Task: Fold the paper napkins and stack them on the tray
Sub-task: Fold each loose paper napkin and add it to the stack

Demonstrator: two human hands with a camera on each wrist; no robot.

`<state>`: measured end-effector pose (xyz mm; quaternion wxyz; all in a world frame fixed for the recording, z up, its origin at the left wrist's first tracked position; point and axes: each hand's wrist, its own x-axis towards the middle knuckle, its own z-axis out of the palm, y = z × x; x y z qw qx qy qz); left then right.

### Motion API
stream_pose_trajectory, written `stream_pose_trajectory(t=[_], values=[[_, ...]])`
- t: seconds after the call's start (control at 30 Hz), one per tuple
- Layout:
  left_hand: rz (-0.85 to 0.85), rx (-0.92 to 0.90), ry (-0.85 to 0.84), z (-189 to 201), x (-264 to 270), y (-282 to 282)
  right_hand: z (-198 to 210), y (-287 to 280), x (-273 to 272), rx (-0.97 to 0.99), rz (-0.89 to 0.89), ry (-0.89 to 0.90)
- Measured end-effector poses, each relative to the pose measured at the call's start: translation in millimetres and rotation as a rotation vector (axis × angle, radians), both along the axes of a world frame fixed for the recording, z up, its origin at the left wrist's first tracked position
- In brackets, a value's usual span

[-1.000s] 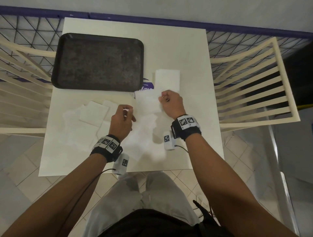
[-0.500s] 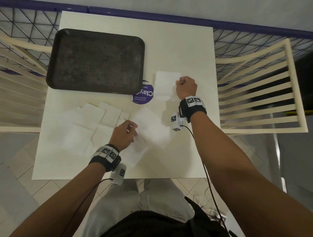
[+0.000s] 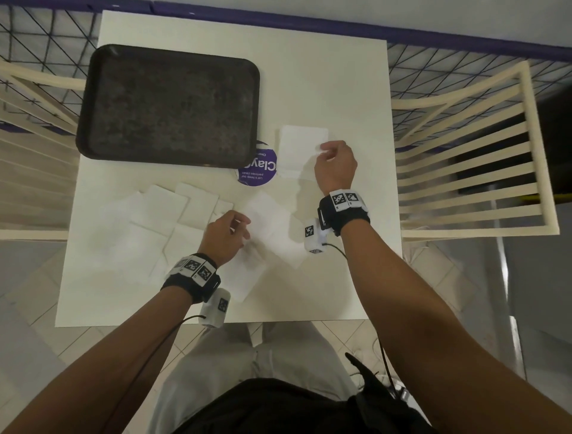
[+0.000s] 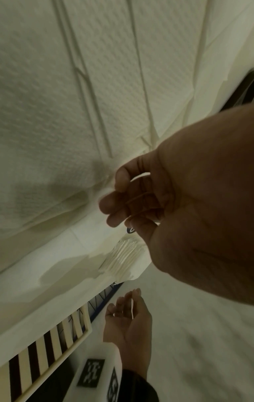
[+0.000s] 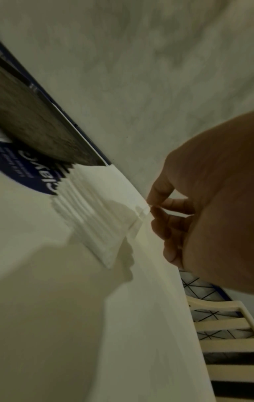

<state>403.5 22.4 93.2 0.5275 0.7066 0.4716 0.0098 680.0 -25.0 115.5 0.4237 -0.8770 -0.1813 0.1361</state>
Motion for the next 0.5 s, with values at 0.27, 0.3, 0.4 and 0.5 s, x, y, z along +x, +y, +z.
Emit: stream_pose_trajectory(t=[0.27,0.3,0.4,0.5], values=[[-0.068,0.055,0.004,-3,-3,-10,-35,-50,-83,-0.109,0.350,-0.036],[-0.085,0.073,-0.003,-4,-4,-12,-40,-54,-90,-0.218,0.395,-0.033],[-0.113,0.107,-0.018,-6,-9,-17,-47,-62,-106,-0.507,0.479,-0.010],[-0.100,0.083,-0.009,-3,-10,-19,-46,-62,-116,-0.574,0.461,-0.011]])
